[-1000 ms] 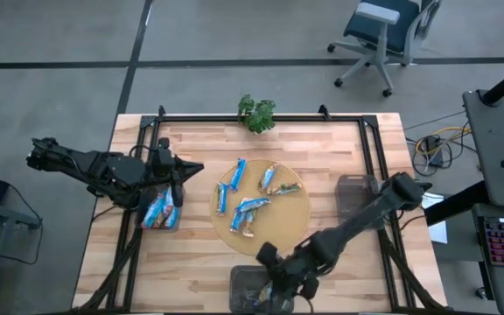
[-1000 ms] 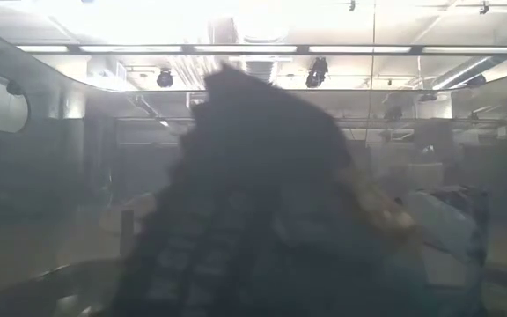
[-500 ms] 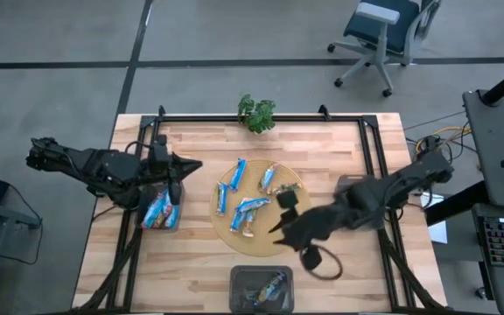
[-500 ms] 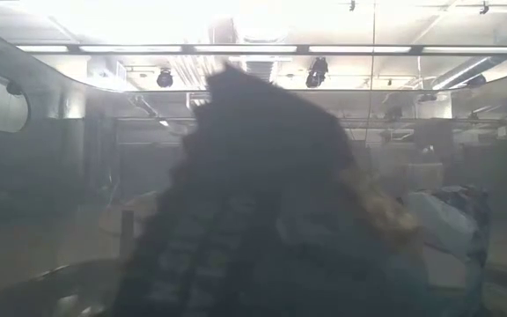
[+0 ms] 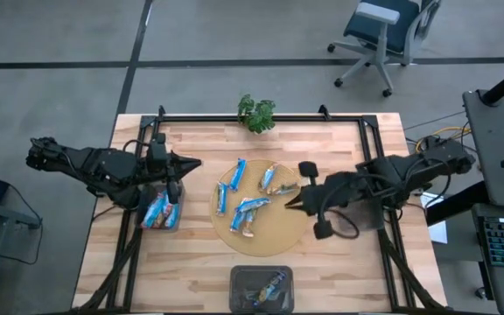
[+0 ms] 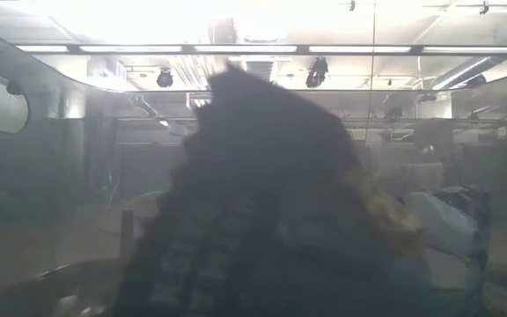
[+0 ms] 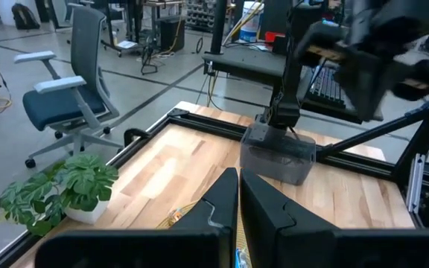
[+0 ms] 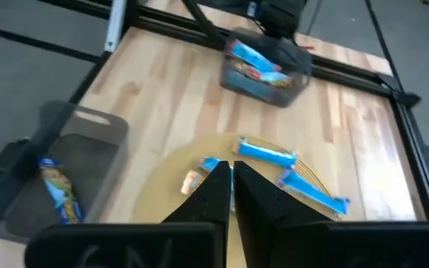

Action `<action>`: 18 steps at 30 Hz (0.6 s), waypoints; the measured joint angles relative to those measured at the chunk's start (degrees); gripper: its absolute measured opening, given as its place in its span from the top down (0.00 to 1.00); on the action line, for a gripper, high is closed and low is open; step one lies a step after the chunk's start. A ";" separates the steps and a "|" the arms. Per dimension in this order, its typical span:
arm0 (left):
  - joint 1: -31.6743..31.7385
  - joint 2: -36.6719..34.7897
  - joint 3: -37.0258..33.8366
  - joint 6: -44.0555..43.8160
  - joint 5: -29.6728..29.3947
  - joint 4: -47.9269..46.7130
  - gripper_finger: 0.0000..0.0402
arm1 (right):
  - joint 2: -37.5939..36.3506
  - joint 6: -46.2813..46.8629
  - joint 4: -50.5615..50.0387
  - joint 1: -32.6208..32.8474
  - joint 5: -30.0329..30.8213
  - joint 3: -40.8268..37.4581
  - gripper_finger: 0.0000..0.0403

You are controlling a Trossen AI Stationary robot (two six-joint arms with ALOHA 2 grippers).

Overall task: Pick and place Granola Bars by type
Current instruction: Put the top blue granola bar into the bottom bin

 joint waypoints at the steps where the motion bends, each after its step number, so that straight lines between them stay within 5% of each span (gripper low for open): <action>1: 0.00 0.00 0.00 0.04 0.02 0.01 1.00 | -1.13 0.05 0.93 -0.73 0.04 -1.67 0.98; 18: 0.00 0.02 0.00 6.48 0.22 2.12 1.00 | -24.96 4.33 36.99 -10.37 0.26 -36.63 0.98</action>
